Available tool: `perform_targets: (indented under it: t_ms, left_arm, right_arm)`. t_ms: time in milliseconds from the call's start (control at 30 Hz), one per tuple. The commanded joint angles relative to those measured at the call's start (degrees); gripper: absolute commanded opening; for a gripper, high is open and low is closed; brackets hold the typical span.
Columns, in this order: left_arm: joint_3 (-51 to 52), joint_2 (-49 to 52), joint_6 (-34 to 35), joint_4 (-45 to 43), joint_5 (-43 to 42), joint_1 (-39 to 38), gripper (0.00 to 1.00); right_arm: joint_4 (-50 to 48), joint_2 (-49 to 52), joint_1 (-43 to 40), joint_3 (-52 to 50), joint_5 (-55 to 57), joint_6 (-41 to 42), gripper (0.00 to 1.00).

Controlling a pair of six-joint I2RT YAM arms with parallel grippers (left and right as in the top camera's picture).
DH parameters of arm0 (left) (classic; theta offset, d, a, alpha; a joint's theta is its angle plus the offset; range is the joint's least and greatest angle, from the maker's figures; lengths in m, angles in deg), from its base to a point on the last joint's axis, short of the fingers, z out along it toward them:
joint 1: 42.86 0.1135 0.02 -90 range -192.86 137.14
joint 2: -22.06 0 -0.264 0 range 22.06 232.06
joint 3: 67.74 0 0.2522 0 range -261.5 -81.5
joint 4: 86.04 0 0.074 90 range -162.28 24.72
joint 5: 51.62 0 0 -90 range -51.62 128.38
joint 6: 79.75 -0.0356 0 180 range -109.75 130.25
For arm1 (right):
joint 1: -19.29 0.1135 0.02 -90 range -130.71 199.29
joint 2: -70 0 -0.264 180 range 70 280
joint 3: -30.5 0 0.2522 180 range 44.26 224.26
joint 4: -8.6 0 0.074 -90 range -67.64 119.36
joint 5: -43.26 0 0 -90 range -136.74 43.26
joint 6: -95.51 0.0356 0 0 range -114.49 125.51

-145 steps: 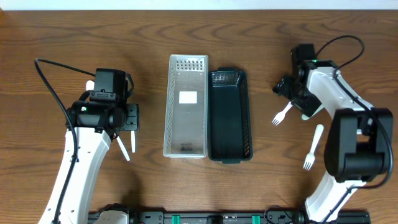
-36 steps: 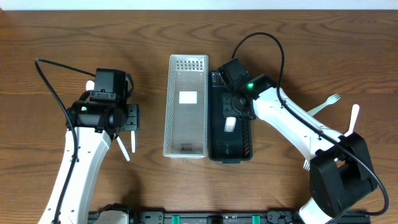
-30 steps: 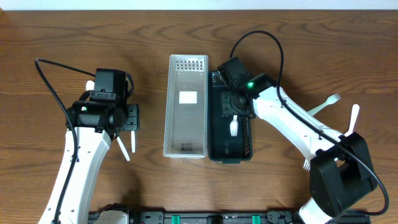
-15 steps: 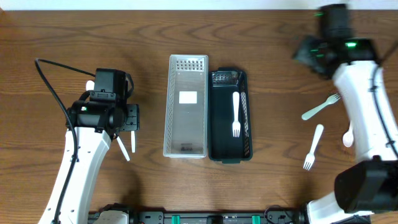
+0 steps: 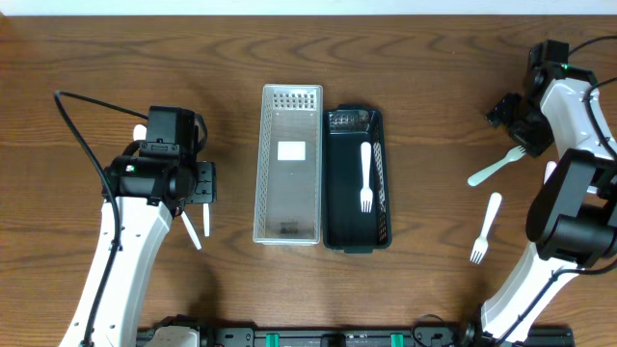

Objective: Pack container
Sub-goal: 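Move the right gripper to the pale green utensil and grasp it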

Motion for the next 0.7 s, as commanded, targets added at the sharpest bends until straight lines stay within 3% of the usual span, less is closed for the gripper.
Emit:
perform_targets:
  t_ms: [0, 667]
  left_arm:
    - [-0.7, 0.3, -0.1, 0.4, 0.5, 0.1, 0.66]
    - [-0.7, 0.3, -0.1, 0.3, 0.5, 0.1, 0.66]
  right_arm:
    - [-0.1, 1.2, -1.2, 0.2, 0.0, 0.8, 0.84]
    - [-4.5, 2.1, -3.6, -6.7, -0.2, 0.8, 0.86]
